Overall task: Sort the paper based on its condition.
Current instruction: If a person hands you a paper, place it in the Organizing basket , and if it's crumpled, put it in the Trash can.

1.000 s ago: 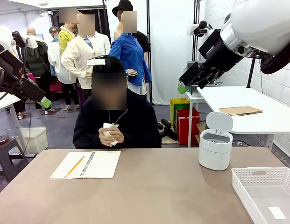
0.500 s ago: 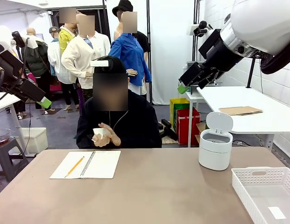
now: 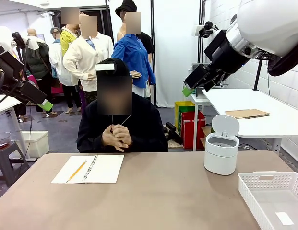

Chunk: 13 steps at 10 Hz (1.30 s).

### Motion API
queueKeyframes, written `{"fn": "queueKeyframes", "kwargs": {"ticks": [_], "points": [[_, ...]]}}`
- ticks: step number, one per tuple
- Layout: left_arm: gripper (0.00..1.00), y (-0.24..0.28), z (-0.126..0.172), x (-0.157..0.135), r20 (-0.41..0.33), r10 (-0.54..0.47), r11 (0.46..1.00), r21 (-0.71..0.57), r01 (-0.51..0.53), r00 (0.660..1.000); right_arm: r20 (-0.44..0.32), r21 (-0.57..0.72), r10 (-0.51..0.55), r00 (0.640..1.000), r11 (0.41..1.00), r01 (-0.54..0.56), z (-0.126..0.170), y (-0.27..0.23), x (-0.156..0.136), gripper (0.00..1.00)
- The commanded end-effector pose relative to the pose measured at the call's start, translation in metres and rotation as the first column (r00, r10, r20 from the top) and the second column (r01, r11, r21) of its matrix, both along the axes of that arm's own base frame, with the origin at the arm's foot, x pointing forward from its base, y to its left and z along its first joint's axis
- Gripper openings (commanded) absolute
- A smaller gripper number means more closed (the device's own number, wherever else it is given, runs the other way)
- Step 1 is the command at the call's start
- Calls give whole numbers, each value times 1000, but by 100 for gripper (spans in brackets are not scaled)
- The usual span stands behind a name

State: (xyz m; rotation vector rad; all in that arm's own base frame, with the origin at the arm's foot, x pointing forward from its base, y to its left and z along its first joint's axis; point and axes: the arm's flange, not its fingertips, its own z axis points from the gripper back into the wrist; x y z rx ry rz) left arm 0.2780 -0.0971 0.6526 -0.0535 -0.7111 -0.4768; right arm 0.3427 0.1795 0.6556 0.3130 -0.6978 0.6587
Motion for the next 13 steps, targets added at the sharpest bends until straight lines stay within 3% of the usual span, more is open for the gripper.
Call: {"fn": "queueKeyframes", "kwargs": {"ticks": [1, 13], "points": [[100, 0, 1, 0, 2, -1, 1000, -1, 1, 1000, -1, 1, -2, 1000, 1000, 2, 0, 0, -1, 100], [100, 0, 1, 0, 2, -1, 1000, -1, 1, 1000, -1, 1, -2, 1000, 1000, 2, 0, 0, -1, 100]]}}
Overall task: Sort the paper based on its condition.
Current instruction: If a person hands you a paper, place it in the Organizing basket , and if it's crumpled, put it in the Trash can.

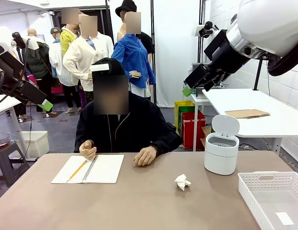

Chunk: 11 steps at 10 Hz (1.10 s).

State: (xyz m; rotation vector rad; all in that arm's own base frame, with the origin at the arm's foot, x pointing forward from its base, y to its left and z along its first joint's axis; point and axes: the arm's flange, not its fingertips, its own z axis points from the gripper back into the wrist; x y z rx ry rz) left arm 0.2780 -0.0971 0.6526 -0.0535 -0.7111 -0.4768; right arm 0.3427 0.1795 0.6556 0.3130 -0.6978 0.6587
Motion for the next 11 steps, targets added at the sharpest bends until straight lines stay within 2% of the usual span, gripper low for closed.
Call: {"fn": "queueKeyframes", "kwargs": {"ticks": [1, 4, 5, 7, 10, 11], "points": [[100, 0, 1, 0, 2, -1, 1000, -1, 1, 1000, 0, 0, 0, 1000, 1000, 0, 0, 0, 0, 100], [100, 0, 1, 0, 2, -1, 1000, -1, 1, 1000, -164, 62, -100, 981, 992, 112, -16, 12, 21, 100], [100, 0, 1, 0, 2, -1, 1000, -1, 1, 1000, -209, 62, -157, 965, 983, 173, -27, 17, 32, 100], [100, 0, 1, 0, 2, -1, 1000, -1, 1, 1000, -300, 58, -197, 933, 973, 225, -45, 24, 50, 100], [100, 0, 1, 0, 2, -1, 1000, -1, 1, 1000, -402, -28, -378, 834, 916, 401, -83, 35, 86, 100], [100, 0, 1, 0, 2, -1, 1000, -1, 1, 1000, -421, -88, -457, 783, 880, 467, -102, 39, 100, 100]]}}
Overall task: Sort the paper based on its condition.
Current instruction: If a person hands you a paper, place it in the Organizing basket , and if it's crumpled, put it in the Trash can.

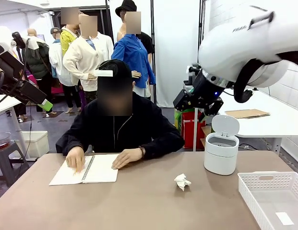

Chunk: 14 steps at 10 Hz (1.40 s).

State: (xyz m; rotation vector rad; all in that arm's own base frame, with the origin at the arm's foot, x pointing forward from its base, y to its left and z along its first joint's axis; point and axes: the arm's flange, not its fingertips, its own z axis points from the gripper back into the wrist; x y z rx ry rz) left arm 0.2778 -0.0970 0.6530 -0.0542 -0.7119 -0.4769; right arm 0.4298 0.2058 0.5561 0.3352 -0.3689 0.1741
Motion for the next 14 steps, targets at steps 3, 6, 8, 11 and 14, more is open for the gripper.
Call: {"fn": "queueKeyframes", "kwargs": {"ticks": [3, 6, 8, 11, 14], "points": [[100, -1, 1, 0, 1, -1, 1000, -1, 1, 1000, -174, -105, -126, 977, 988, 109, -61, 18, 47, 100], [100, -1, 1, 0, 1, -1, 1000, -1, 1, 1000, -253, -226, -230, 940, 958, 174, -113, 31, 75, 100], [100, -1, 1, 0, 1, -1, 1000, -1, 1, 1000, -286, -325, -246, 926, 934, 148, -147, 46, 90, 100], [100, -1, 1, 0, 1, -1, 1000, -1, 1, 1000, -257, -345, -254, 932, 925, 157, -188, 77, 91, 100], [100, -1, 1, 0, 1, -1, 1000, -1, 1, 1000, -233, -339, -281, 931, 921, 193, -200, 91, 77, 100]]}}
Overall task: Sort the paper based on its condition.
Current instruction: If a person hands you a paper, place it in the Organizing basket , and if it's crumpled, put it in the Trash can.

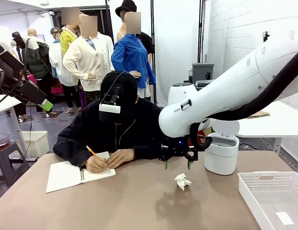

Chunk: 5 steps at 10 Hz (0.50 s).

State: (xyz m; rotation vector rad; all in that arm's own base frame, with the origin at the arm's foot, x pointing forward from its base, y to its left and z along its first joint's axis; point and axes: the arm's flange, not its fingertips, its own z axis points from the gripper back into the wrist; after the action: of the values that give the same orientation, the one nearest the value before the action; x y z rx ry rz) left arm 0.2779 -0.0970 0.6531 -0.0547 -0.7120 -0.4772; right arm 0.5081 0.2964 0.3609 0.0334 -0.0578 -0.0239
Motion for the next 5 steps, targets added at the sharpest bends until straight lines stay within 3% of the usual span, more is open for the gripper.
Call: {"fn": "queueKeyframes", "kwargs": {"ticks": [1, 3, 4, 5], "points": [[100, 0, 1, 0, 1, 0, 1000, 0, 0, 1000, 32, -43, -24, 999, 999, 25, -8, -2, -6, 100], [100, 0, 1, 0, 1, 0, 1000, 0, 0, 1000, -1, -47, -35, 999, 998, 35, -23, -11, -9, 100], [100, 0, 1, 0, 1, 0, 1000, 0, 0, 1000, -15, -31, 12, 1000, 999, -12, -25, -16, -11, 100], [100, 0, 1, 0, 1, 0, 1000, 0, 0, 1000, -50, 135, 204, 978, 971, -196, -6, -21, -11, 100]]}}
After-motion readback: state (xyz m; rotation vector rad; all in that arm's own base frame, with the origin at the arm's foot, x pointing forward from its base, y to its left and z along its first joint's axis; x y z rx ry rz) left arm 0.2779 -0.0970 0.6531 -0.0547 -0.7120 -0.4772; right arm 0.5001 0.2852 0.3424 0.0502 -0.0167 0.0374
